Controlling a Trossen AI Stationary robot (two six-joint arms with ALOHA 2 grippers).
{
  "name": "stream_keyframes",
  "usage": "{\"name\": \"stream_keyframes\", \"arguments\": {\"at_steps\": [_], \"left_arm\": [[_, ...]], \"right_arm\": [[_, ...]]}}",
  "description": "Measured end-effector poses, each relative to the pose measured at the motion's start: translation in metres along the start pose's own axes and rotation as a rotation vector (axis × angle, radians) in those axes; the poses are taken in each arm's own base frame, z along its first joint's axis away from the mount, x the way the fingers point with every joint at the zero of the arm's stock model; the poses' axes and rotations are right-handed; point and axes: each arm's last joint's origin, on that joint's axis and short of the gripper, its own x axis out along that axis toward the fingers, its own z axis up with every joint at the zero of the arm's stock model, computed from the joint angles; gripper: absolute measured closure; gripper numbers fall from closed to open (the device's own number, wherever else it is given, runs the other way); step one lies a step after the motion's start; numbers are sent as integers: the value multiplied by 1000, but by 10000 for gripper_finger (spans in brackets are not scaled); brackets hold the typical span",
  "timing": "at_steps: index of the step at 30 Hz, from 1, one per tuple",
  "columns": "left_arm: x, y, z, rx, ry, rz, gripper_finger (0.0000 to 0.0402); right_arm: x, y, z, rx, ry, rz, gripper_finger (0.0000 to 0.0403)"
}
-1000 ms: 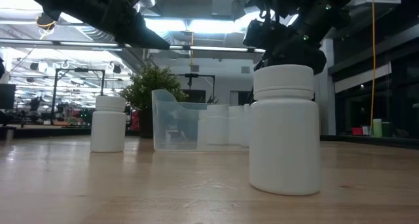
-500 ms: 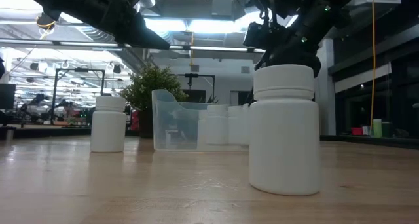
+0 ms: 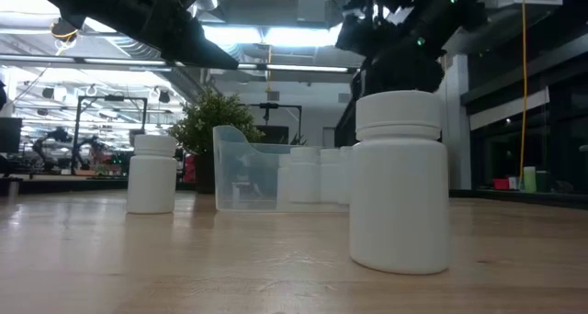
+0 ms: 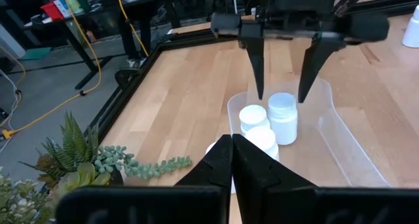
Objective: Pick and place pill bottles into a basket
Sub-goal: Put the white pill bottle into the transparent bin
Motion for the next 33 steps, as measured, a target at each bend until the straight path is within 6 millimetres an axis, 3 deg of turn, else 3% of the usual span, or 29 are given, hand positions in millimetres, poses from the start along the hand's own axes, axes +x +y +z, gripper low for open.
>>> {"name": "stream_keyframes", "arguments": {"at_steps": [4,9,14,23,33], "left_arm": [[0,0,0,0,0,0,392],[0,0,-1,2,7,-1,385],[0,2,-1,8,18,63,366],[0,3,-1,70,28,114,286],[-2,-8,1,46,-2,-27,175]], "right_arm": [[-18,-4,7,-5,-58,-4,171],[-55,-13,16,-4,-163,-27,178],[-83,-20,13,14,-212,-75,199],[-82,-20,-45,74,-370,-186,254],[-96,-20,-93,103,-514,-197,394]]}}
